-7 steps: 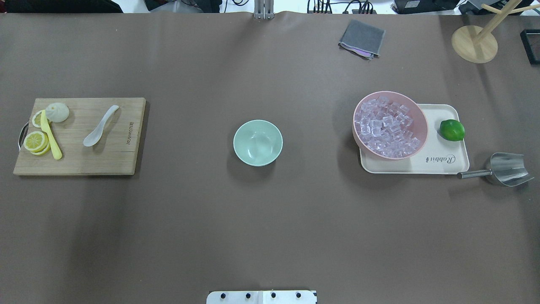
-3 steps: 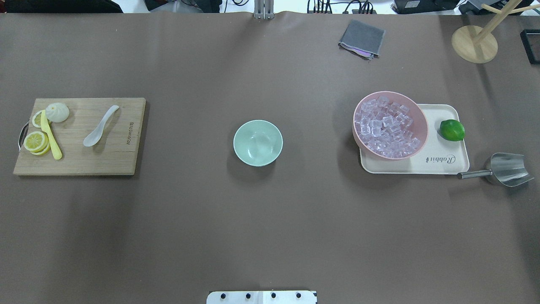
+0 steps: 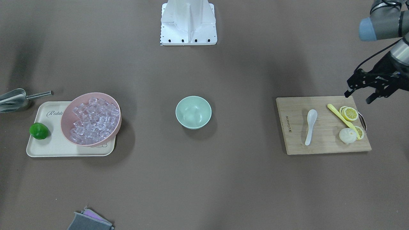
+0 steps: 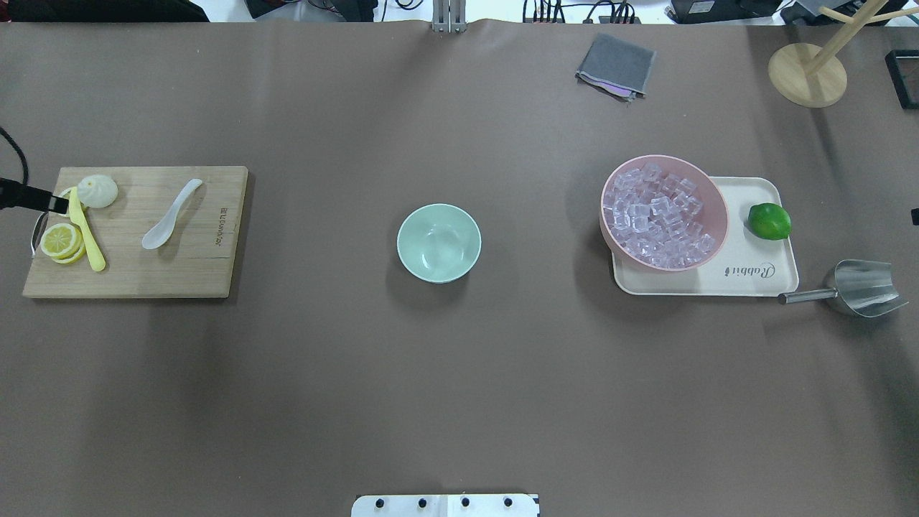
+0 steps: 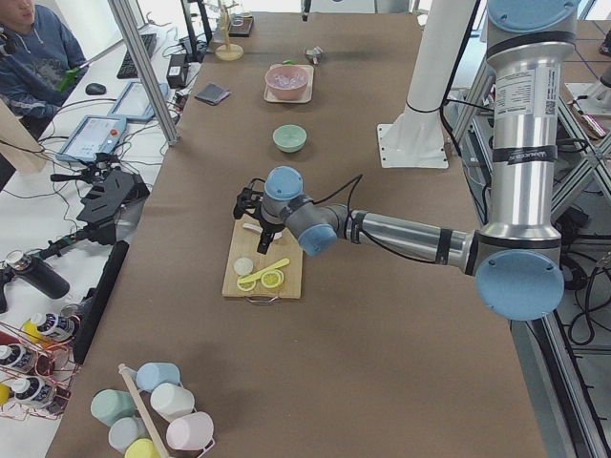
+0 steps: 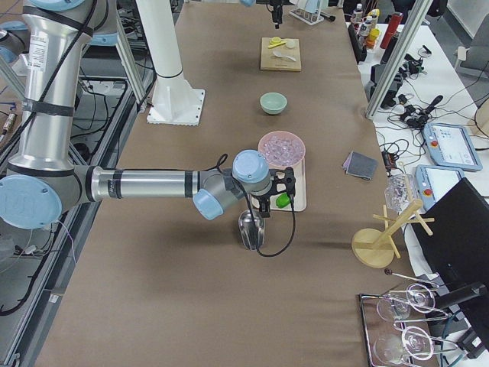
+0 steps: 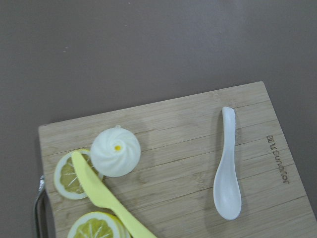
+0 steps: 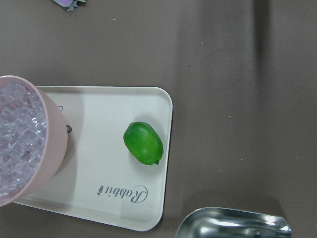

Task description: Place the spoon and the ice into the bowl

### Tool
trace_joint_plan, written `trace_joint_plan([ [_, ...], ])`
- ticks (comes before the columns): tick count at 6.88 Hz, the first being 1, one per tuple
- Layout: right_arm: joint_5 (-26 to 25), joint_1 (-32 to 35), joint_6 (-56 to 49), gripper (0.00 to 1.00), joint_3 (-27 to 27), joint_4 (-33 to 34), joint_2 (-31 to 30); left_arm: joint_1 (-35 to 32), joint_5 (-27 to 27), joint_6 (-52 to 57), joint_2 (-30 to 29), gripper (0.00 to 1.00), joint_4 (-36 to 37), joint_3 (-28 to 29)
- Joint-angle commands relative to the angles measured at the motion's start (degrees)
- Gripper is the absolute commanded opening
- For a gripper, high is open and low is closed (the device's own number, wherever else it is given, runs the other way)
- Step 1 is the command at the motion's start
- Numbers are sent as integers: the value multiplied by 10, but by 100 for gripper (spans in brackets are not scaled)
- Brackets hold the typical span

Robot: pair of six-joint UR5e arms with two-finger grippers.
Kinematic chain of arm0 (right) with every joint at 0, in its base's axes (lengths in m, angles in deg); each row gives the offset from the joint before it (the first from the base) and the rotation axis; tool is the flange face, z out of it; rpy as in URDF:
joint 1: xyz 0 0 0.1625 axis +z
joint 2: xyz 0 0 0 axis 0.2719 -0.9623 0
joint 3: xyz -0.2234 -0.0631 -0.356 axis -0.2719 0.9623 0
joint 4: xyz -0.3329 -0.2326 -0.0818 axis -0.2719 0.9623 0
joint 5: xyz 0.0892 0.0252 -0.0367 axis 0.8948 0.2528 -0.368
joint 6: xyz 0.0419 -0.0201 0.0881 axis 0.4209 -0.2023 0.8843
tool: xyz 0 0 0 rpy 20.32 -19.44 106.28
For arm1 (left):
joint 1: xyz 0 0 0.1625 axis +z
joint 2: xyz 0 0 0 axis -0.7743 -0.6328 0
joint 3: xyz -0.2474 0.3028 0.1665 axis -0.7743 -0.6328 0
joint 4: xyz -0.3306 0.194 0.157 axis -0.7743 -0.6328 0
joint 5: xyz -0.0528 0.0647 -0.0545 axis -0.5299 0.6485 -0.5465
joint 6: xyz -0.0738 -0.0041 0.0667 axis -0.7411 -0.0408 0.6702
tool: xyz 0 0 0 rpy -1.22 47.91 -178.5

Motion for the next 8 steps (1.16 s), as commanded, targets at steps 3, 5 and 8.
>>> trace_joint_plan([
  [3,-49,-112,169,100,-5,-7,89,74,45,2,-118,77,-1,105],
  [5,-73,-132,176,100,-13,-7,91,94,79,2,-126,75,-4,115],
  [8,-86,-140,178,100,-13,-7,92,106,79,4,-141,66,-5,138],
])
